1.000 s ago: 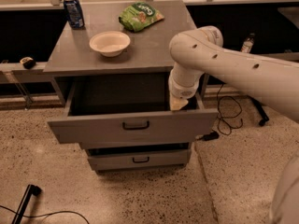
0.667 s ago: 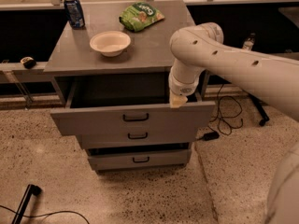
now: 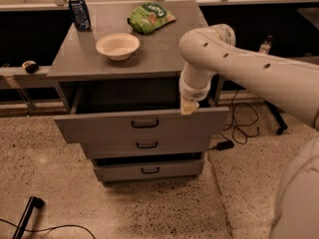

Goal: Open top drawer

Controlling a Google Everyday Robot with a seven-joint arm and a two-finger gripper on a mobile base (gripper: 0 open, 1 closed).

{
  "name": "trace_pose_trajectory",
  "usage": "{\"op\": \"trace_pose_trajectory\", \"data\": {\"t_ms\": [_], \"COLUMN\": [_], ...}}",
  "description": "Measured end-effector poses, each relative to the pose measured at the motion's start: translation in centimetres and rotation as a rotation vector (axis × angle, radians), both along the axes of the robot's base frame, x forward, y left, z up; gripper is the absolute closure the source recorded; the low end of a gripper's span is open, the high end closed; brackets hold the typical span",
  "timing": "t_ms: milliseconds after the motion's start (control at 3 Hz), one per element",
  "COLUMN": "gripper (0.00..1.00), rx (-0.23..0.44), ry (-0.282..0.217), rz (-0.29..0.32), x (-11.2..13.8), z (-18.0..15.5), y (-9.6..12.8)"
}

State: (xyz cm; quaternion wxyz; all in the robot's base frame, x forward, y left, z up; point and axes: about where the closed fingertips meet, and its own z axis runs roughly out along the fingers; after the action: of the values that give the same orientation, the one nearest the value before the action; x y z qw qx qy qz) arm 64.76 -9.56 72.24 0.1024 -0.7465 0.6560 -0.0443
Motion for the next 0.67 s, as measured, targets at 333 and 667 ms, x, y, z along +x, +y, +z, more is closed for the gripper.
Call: {"op": "trace_pose_trajectory", "data": {"t_ms": [333, 667], "gripper": [0.93, 1.00], "rx": [-0.017, -0.039], "ry": [-0.002, -0.004], "rz": [-0.005, -0.021], "x": [1.5, 3.0], "z": [0.1, 0.4], "y": [0.1, -0.2]}}
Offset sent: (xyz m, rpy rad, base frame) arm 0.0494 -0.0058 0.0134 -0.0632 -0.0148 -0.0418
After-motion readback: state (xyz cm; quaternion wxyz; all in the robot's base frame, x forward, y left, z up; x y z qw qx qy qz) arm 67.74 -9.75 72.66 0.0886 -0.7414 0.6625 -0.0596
